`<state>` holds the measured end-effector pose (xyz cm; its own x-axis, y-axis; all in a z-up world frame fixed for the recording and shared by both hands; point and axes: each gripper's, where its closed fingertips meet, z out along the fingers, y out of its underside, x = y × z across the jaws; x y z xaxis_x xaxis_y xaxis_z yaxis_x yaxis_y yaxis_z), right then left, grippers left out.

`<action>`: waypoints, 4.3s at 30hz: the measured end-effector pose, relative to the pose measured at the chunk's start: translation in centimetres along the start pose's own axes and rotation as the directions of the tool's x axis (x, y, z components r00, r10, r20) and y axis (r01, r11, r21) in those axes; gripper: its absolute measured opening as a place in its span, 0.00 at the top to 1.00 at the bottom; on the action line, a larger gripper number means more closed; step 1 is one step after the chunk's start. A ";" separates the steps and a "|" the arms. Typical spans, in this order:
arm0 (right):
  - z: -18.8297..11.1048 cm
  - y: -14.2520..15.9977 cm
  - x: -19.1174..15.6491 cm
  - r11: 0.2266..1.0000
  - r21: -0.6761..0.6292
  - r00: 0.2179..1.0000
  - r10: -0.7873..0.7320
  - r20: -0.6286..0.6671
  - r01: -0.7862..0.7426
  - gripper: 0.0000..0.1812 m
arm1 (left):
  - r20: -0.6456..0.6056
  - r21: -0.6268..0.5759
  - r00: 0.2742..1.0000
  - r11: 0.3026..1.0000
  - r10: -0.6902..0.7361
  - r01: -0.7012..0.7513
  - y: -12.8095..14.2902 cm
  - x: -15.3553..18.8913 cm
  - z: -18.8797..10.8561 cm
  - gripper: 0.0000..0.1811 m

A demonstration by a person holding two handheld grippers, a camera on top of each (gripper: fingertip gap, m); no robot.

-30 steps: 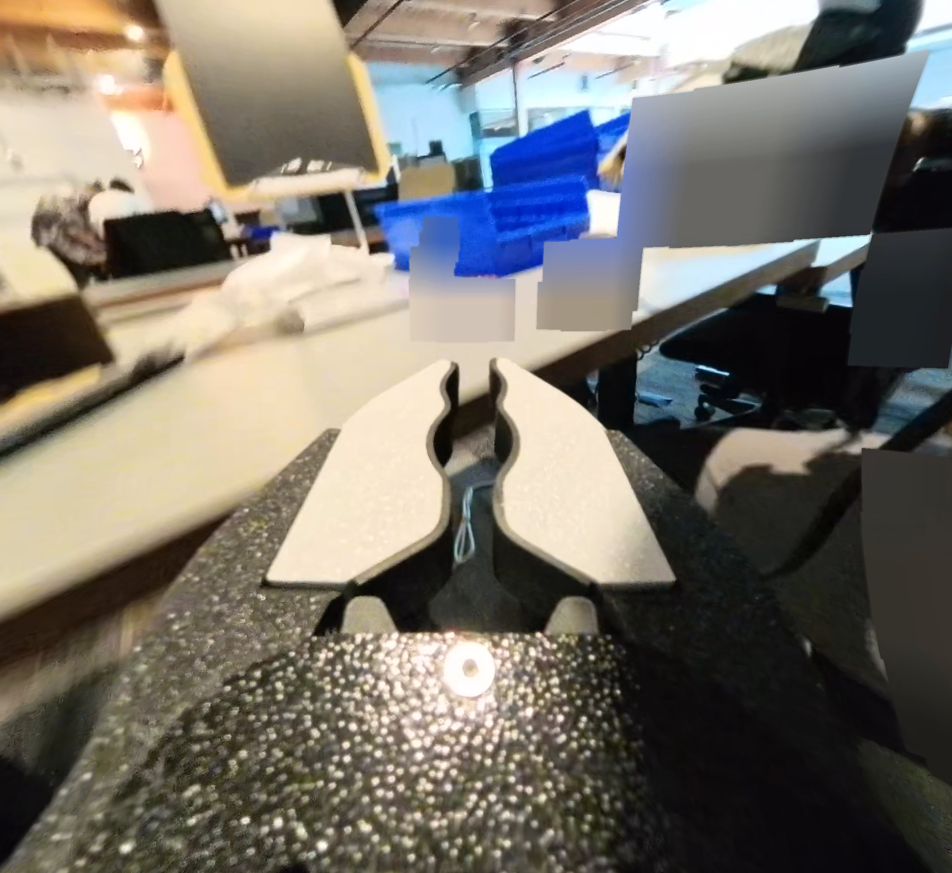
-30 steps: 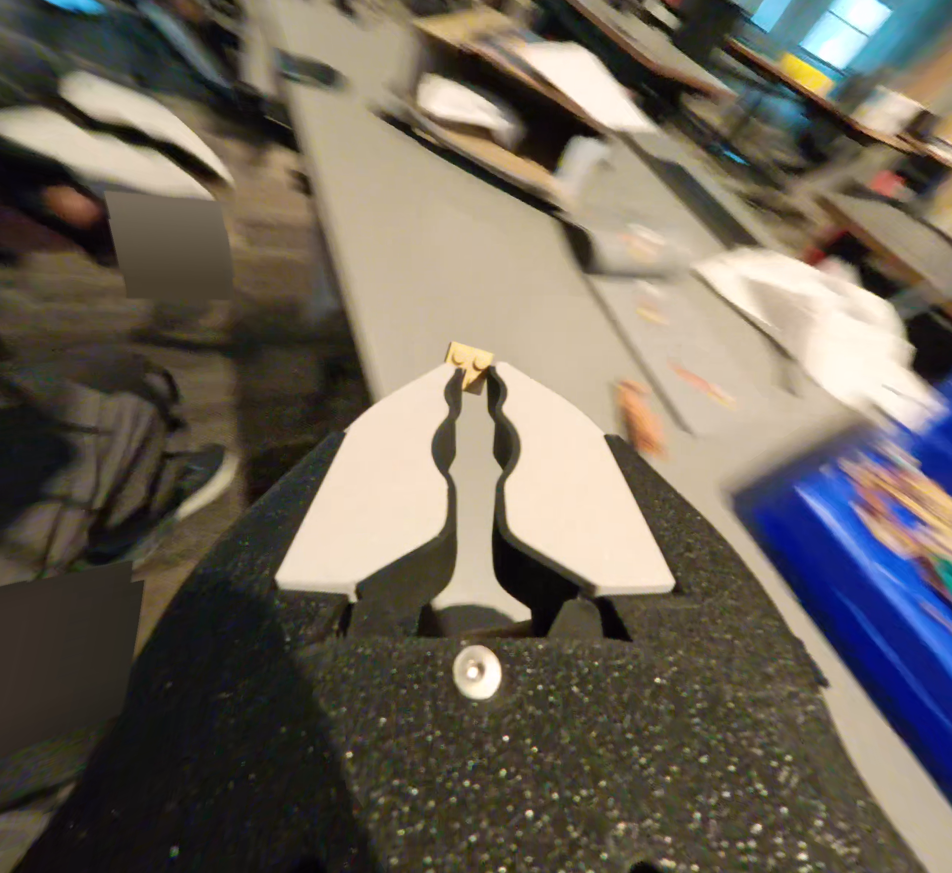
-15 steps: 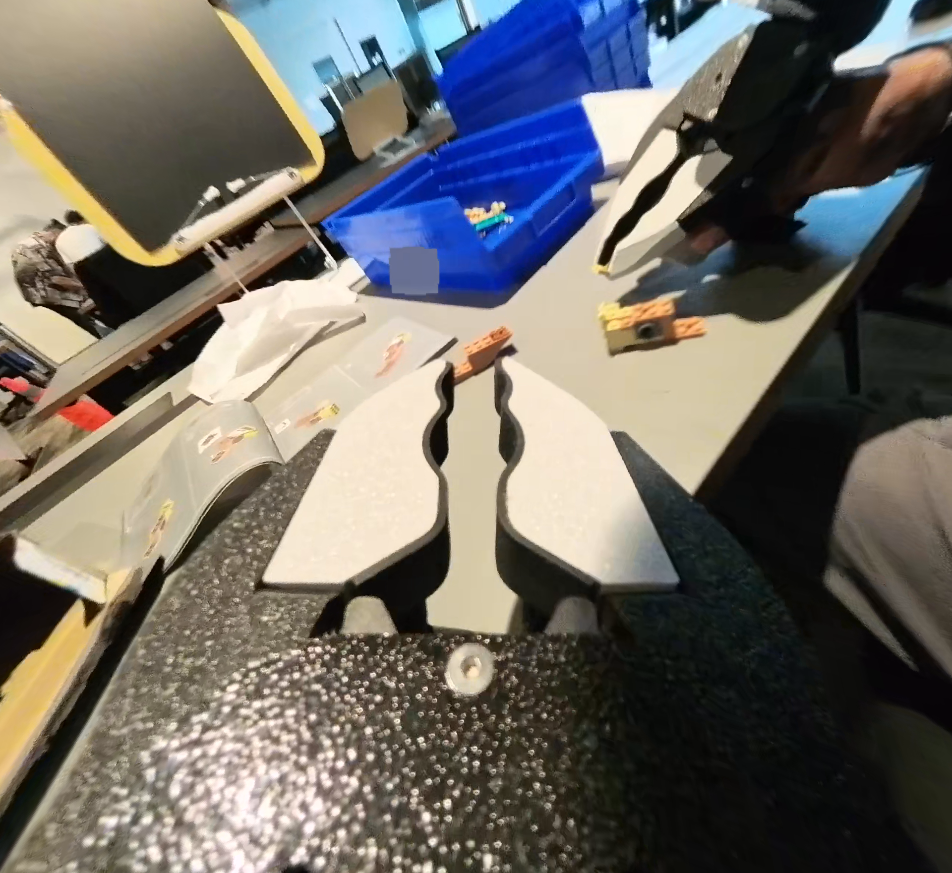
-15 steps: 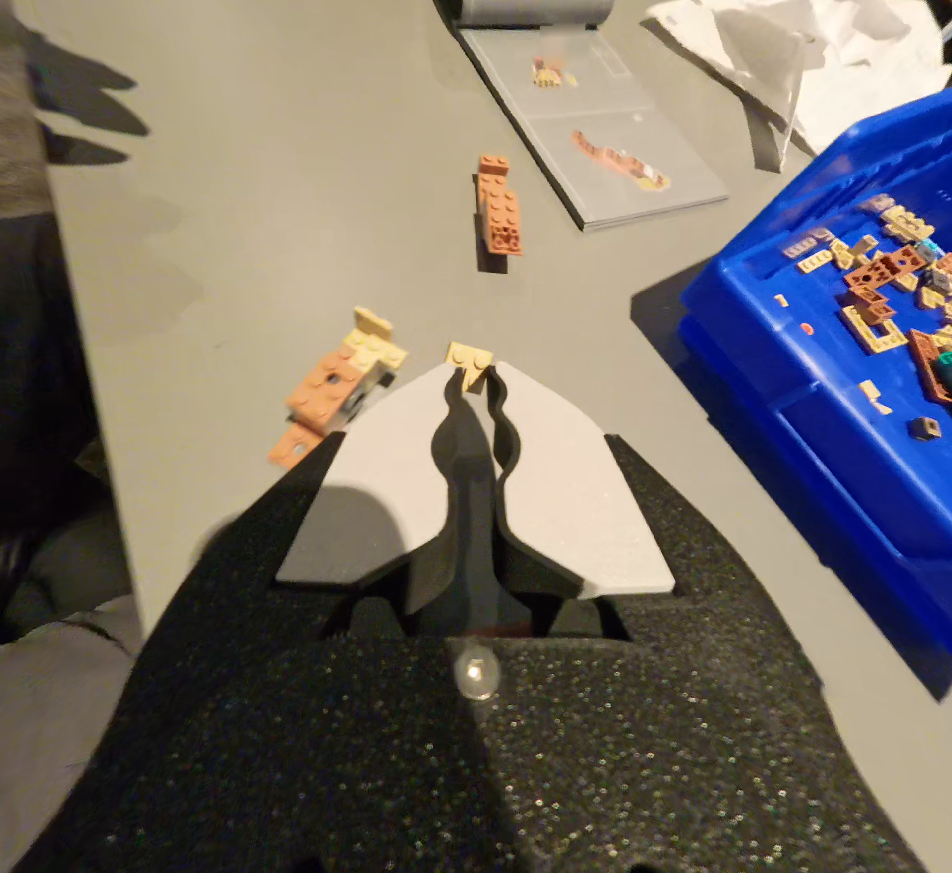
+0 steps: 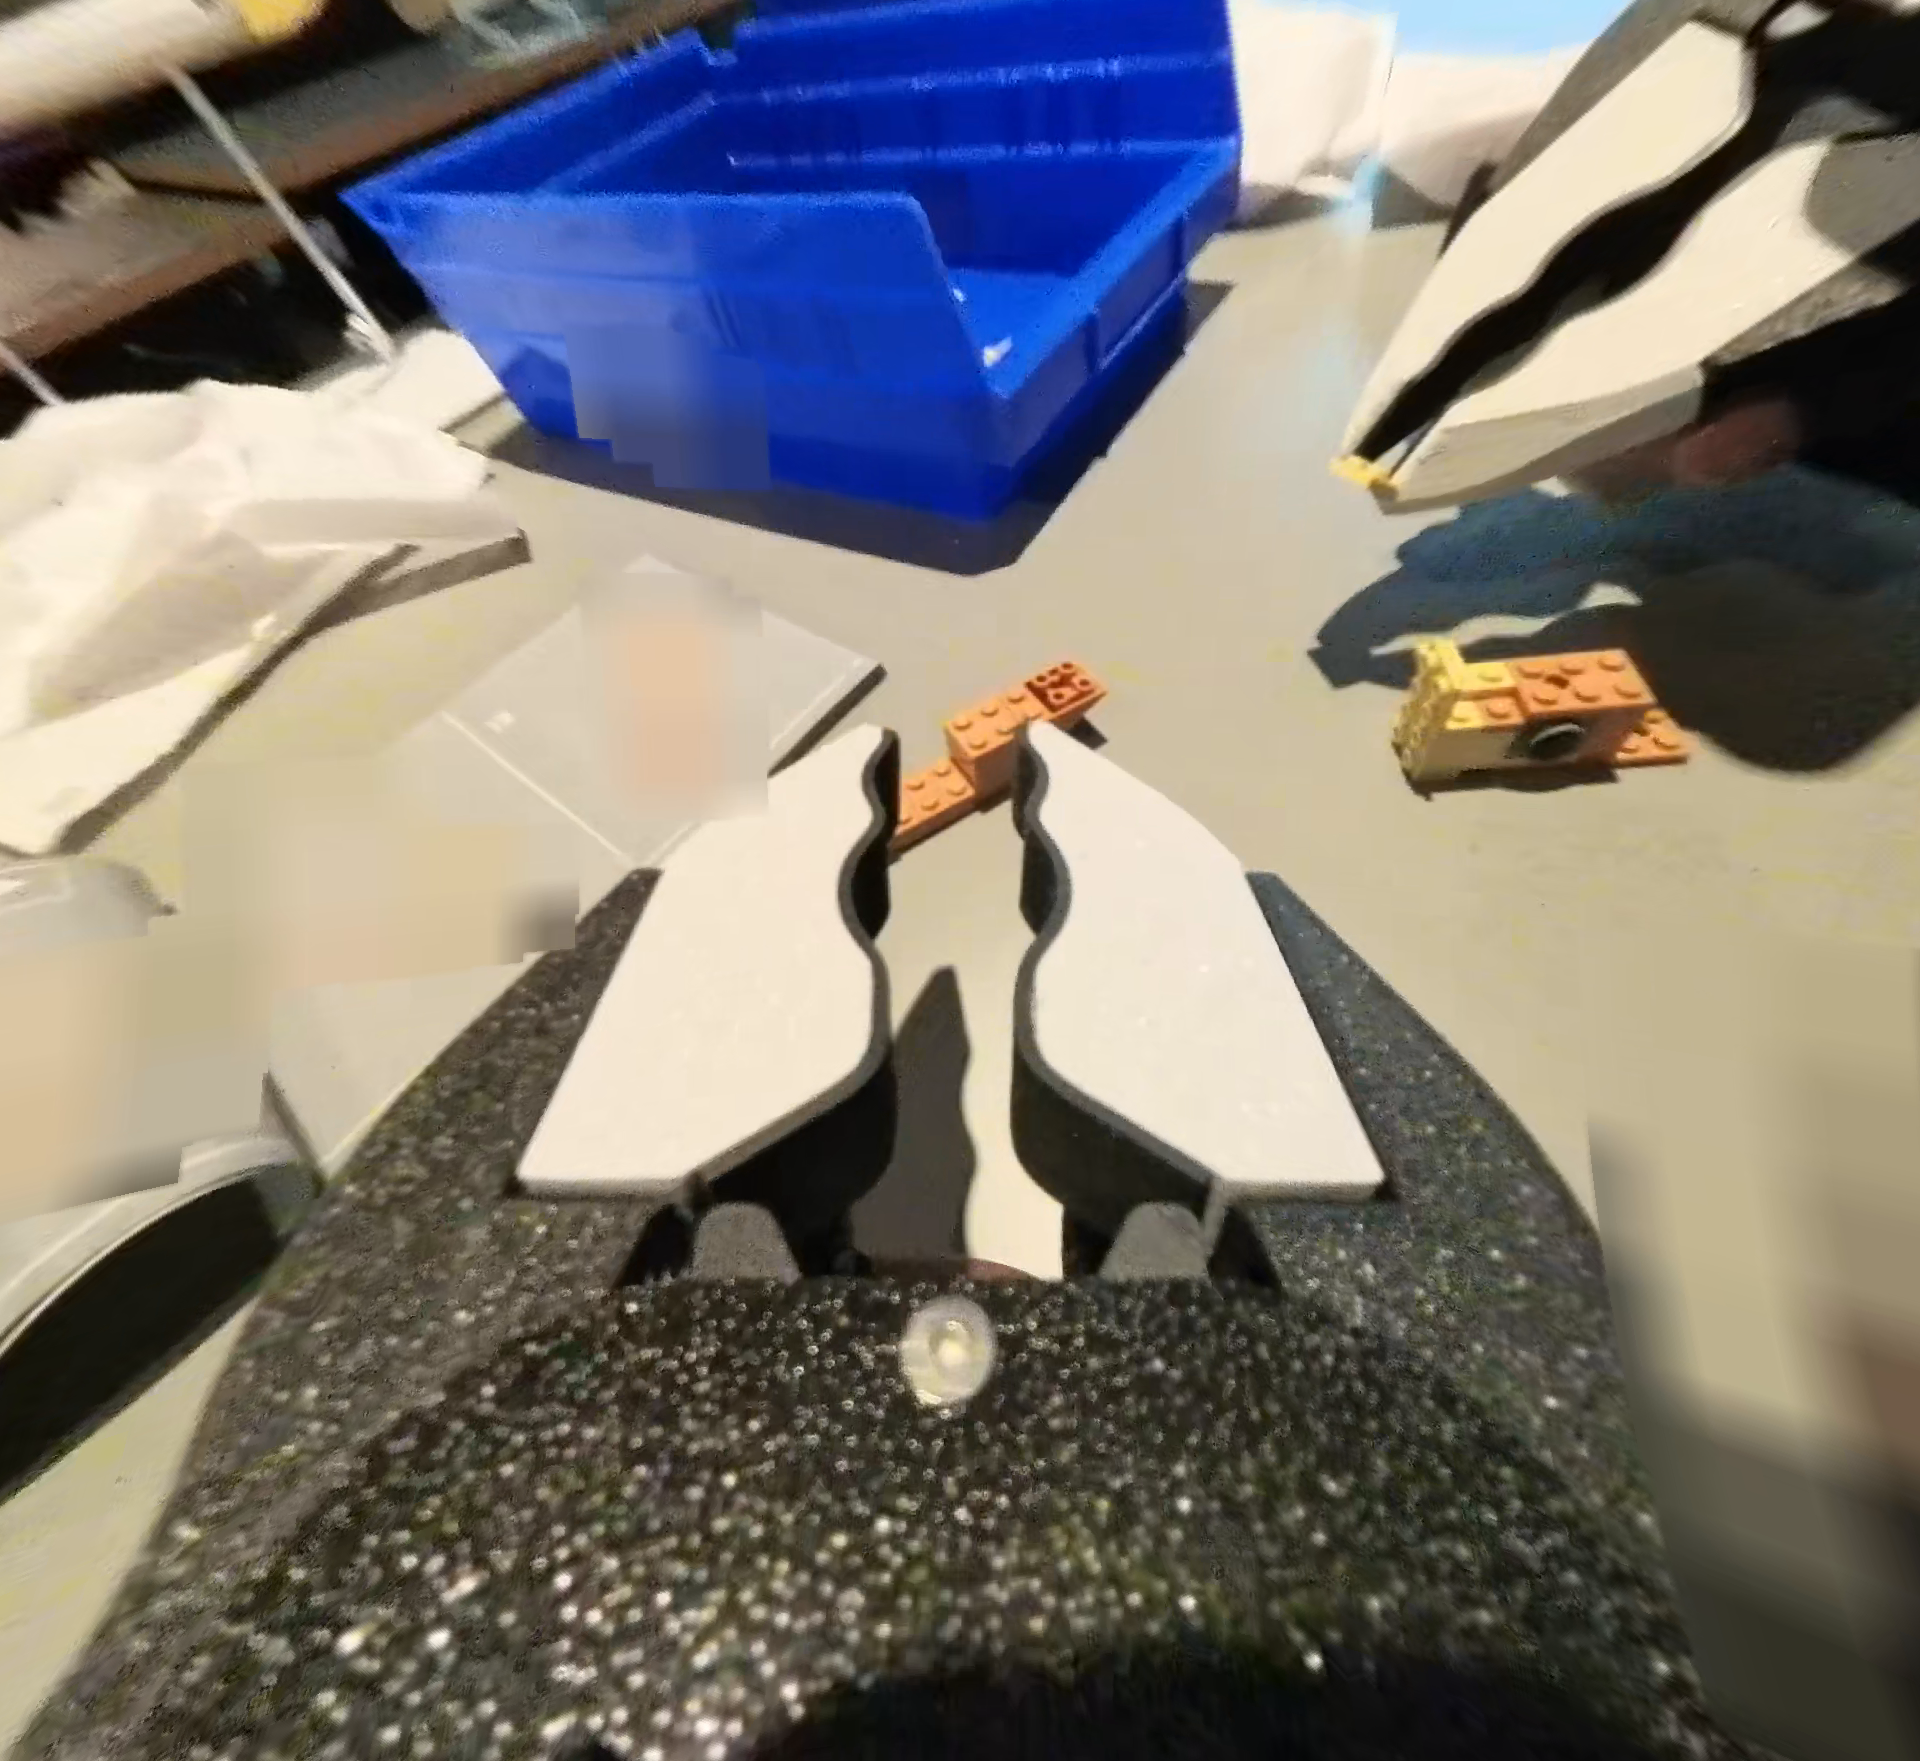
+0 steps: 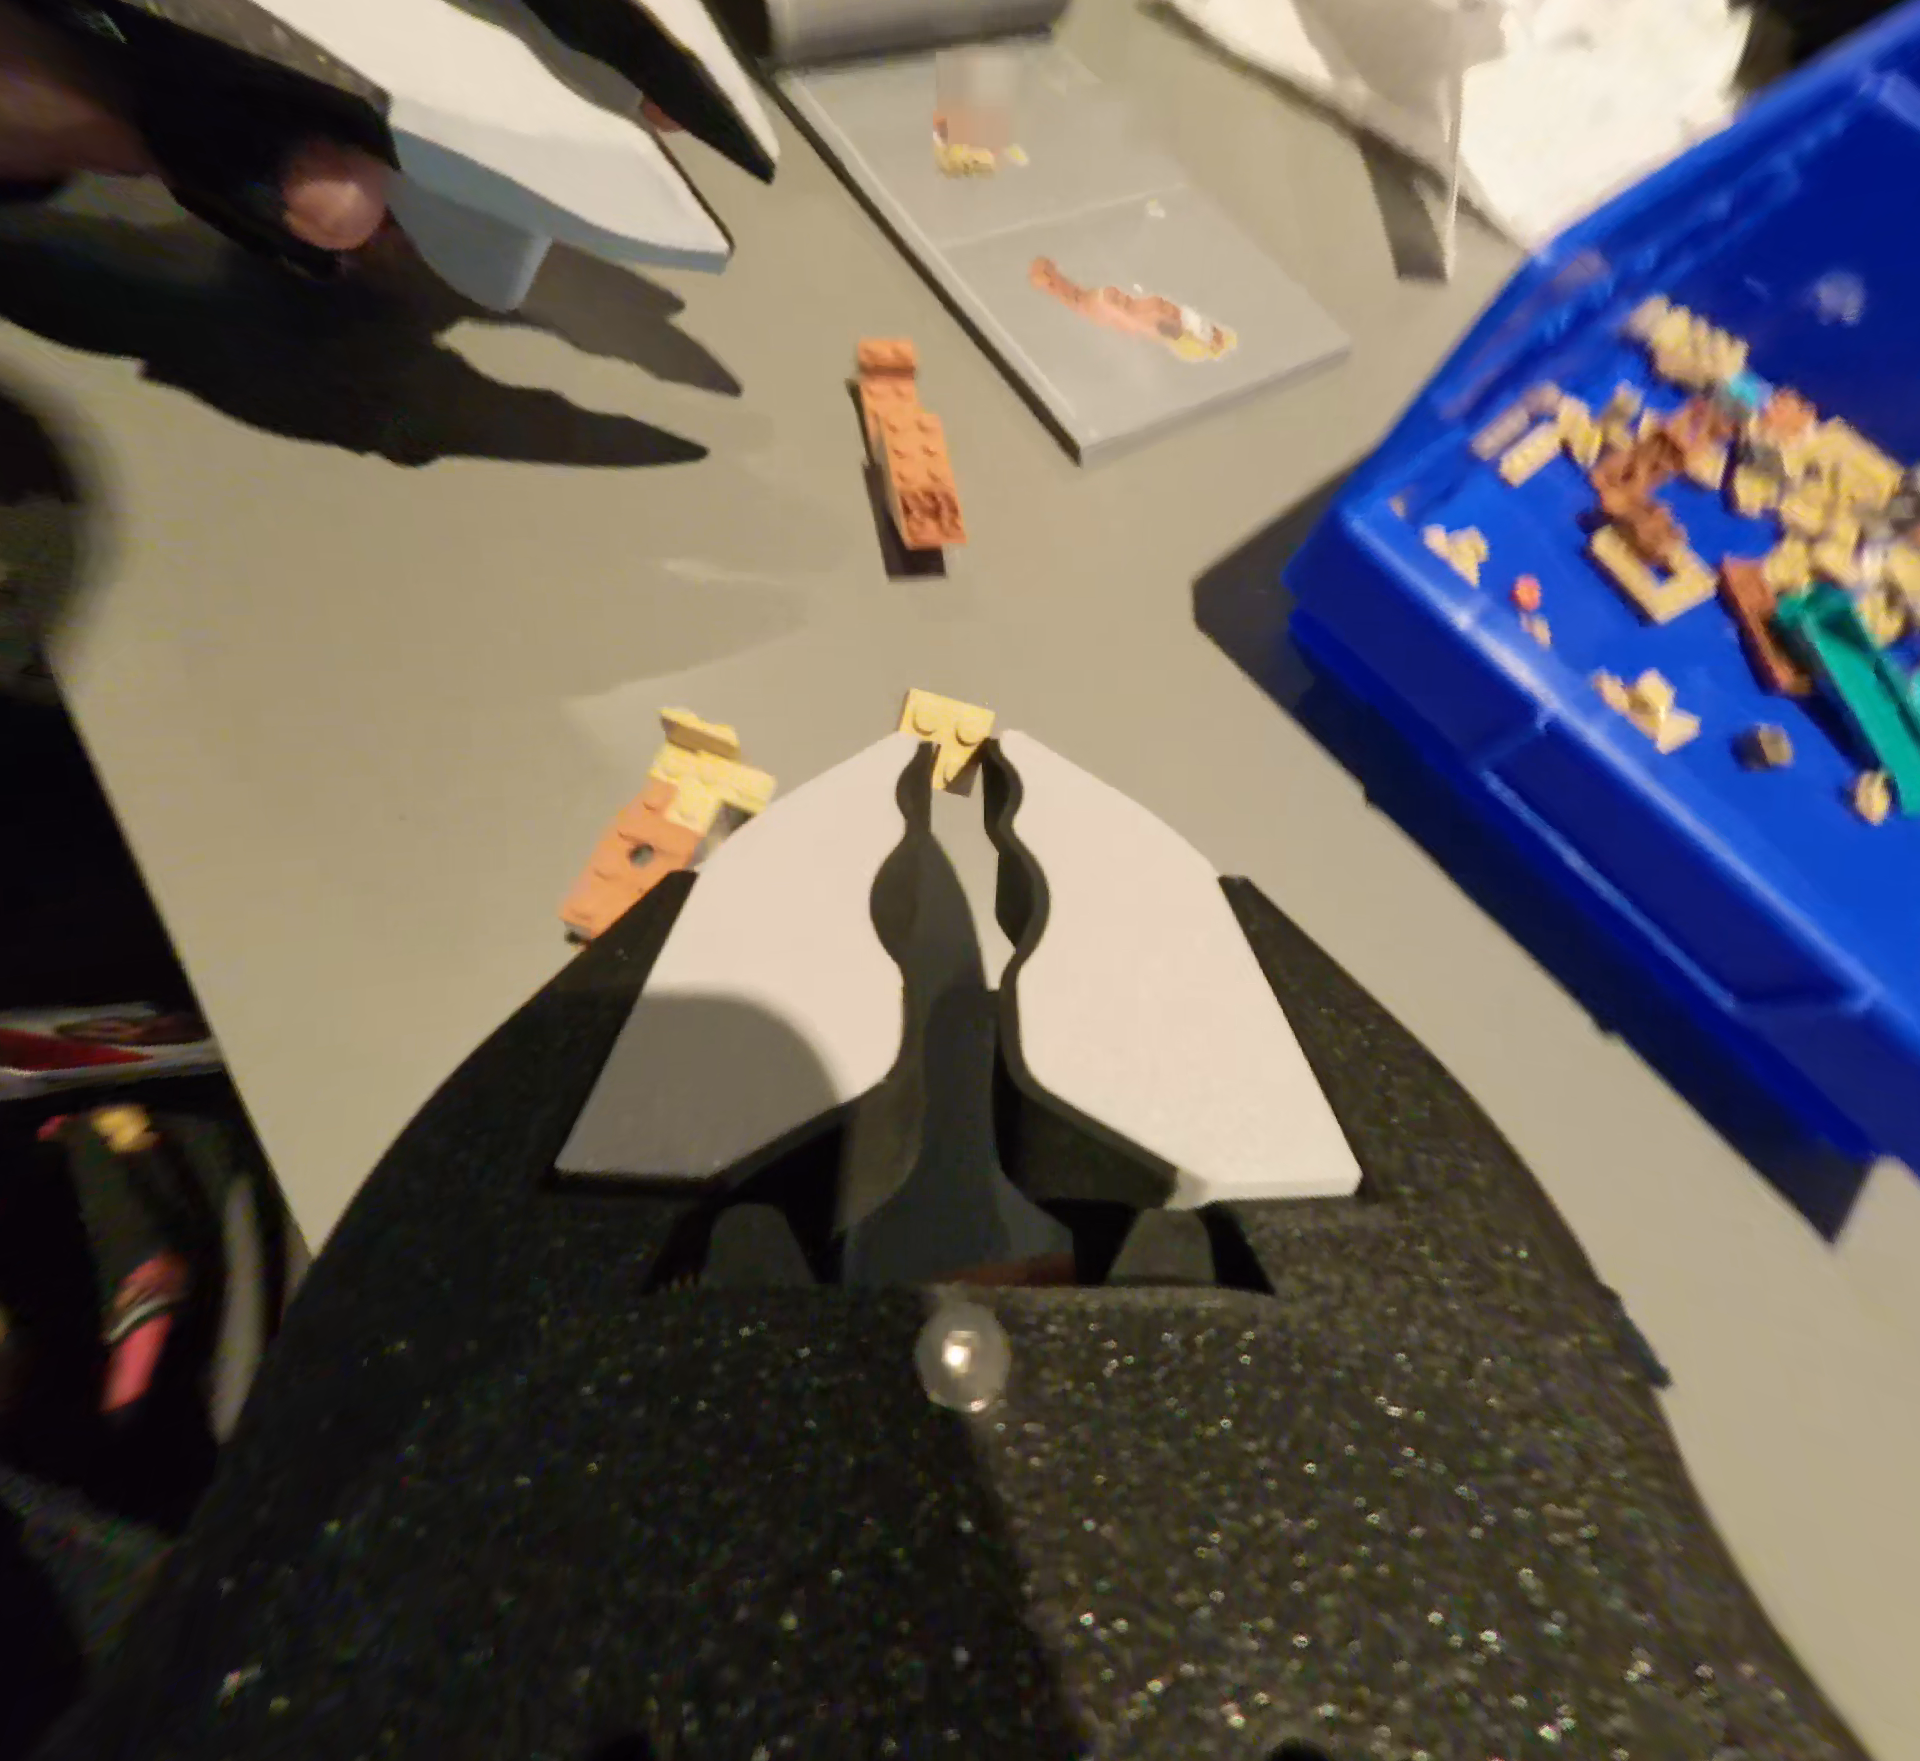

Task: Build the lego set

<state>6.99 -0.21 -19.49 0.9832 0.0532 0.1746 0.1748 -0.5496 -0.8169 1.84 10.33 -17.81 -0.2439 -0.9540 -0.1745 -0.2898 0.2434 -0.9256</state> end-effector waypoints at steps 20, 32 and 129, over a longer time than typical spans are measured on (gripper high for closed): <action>2.7 -2.1 -0.3 0.989 -0.007 0.989 0.144 -0.012 -0.144 0.95 | -0.318 0.006 0.944 0.996 0.083 -0.086 -1.9 5.7 4.7 0.88; 2.5 -4.0 -1.8 0.970 0.008 0.964 0.241 0.113 -0.244 0.95 | -0.051 0.173 0.877 0.869 0.479 -0.464 -2.3 5.9 3.5 0.90; 0.0 2.2 -5.7 0.859 0.253 0.519 -0.477 0.709 0.445 0.63 | -0.673 -0.430 0.382 0.755 -0.634 0.495 -1.0 7.5 -1.0 0.98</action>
<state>1.79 -1.72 -22.30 0.4636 0.8814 0.0904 0.6009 -0.2378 -0.7631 -0.64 3.10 -17.82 -0.5320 -0.4010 0.7458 -0.7377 -0.2129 -0.6407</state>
